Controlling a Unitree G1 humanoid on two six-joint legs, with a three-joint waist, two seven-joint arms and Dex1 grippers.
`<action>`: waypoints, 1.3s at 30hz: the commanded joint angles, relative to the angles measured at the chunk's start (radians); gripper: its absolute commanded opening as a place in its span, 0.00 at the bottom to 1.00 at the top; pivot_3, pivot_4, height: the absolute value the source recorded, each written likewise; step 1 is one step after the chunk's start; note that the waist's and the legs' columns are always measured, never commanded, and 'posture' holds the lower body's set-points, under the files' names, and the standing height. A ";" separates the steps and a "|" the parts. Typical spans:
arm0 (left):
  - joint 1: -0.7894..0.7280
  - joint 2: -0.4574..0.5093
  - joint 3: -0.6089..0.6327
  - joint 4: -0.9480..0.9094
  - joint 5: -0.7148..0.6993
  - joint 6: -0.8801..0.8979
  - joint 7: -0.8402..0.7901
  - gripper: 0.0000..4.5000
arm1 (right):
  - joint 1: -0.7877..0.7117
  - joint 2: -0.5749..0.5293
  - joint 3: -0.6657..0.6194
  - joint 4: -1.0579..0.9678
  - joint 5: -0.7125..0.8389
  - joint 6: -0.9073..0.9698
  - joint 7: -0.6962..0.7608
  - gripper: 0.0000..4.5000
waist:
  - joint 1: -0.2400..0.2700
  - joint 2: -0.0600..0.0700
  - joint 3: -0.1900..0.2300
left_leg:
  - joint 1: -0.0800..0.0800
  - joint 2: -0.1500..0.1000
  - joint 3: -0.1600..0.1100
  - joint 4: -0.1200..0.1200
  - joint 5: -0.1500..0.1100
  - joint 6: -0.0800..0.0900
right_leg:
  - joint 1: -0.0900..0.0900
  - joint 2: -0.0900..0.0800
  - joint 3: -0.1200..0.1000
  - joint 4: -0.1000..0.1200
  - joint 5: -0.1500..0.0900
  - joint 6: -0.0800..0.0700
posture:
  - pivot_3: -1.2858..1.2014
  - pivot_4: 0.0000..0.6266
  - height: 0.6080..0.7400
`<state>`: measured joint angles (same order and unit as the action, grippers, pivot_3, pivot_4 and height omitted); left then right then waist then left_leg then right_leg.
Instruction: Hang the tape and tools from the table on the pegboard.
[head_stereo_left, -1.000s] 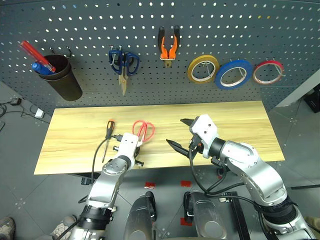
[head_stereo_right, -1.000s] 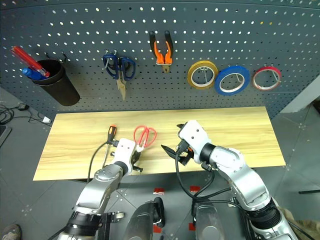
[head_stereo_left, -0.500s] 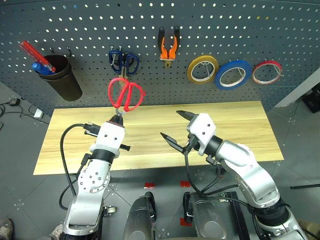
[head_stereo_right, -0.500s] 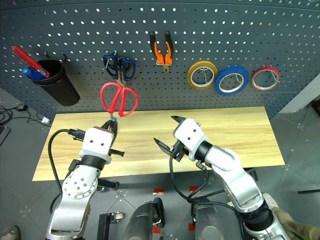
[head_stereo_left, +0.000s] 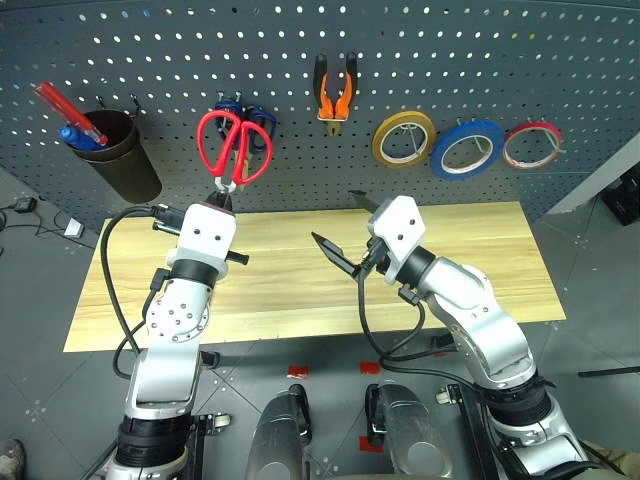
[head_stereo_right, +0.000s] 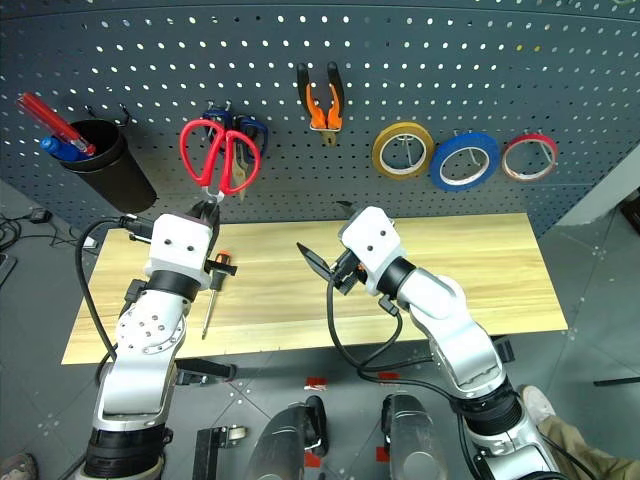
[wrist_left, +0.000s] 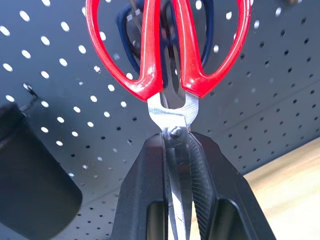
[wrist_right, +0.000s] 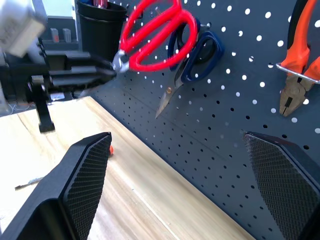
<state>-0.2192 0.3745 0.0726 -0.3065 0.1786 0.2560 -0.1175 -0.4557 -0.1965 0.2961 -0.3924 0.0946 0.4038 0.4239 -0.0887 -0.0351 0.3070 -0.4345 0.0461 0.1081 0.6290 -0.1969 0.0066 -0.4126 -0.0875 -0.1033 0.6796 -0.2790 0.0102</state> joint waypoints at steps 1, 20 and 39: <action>-0.046 0.008 -0.009 0.044 -0.008 -0.035 -0.021 0.07 | -0.027 0.020 -0.015 -0.012 0.000 -0.032 -0.008 1.00 | 0.000 0.000 0.000 | 0.000 0.000 0.000 0.000 0.000 0.000 | 0.000 0.000 0.000 0.000 0.000 0.000 | 0.42 0.42 1.00; 0.033 0.091 0.236 0.204 -0.332 0.466 -0.242 0.68 | -0.067 0.117 0.015 -0.094 0.092 0.496 -0.069 1.00 | -0.019 -0.001 0.000 | 0.001 0.001 0.000 0.001 0.002 -0.003 | 0.000 0.000 0.001 0.002 0.000 0.000 | 0.43 0.49 1.00; -0.413 0.242 0.103 1.025 -0.287 0.299 -0.418 1.00 | -0.238 0.157 0.107 -0.123 0.182 0.740 -0.021 1.00 | -0.011 -0.013 0.041 | -0.001 0.001 0.005 -0.001 0.002 -0.003 | -0.007 -0.001 0.006 0.001 0.000 -0.001 | 0.41 0.66 1.00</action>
<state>-0.6070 0.5941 0.1949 0.6674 -0.1287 0.5866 -0.5165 -0.6678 -0.0331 0.3845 -0.4493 0.2366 1.1498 0.3593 -0.0997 -0.0479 0.3477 -0.4358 0.0468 0.1138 0.6275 -0.1949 0.0033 -0.4200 -0.0883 -0.0976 0.6806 -0.2791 0.0093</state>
